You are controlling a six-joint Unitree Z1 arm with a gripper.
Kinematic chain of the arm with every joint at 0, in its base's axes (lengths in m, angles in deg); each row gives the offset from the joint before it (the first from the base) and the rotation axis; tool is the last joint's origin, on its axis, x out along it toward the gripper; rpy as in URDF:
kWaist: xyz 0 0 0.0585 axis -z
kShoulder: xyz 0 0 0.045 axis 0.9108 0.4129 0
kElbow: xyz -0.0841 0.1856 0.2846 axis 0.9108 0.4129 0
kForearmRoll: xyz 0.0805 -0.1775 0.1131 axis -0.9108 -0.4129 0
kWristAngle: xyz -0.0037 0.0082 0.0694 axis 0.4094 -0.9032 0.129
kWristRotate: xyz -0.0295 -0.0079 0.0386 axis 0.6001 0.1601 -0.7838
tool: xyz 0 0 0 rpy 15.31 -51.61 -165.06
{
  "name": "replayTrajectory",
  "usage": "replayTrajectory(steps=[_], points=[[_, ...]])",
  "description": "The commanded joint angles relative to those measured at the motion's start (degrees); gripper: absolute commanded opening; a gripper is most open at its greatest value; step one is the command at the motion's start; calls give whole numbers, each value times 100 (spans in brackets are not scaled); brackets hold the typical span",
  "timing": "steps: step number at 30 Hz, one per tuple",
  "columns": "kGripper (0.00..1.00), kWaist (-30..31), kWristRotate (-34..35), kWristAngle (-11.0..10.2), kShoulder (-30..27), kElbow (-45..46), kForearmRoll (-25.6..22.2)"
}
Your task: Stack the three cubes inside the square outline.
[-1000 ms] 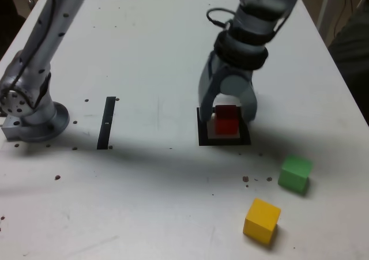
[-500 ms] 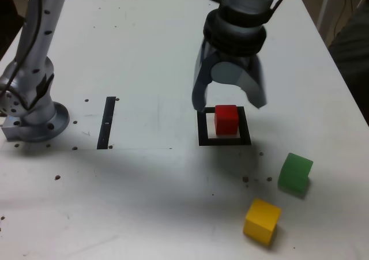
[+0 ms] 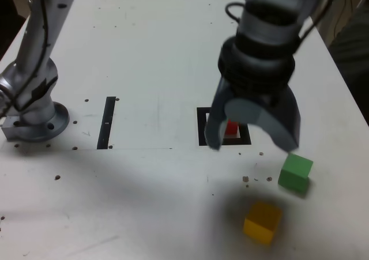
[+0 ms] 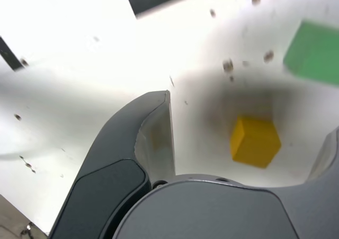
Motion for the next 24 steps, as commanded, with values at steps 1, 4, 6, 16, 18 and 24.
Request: replayTrajectory(steps=[1,4,6,16,18,24], points=[[100,119,65,35,102,-100,-78],[100,295,151,93,260,-253,-80],[100,387,184,136,395,-373,-80],[99,541,193,313,968,-809,-110],[99,547,153,313,995,-797,-120],[99,591,-125,299,1092,-764,-136]])
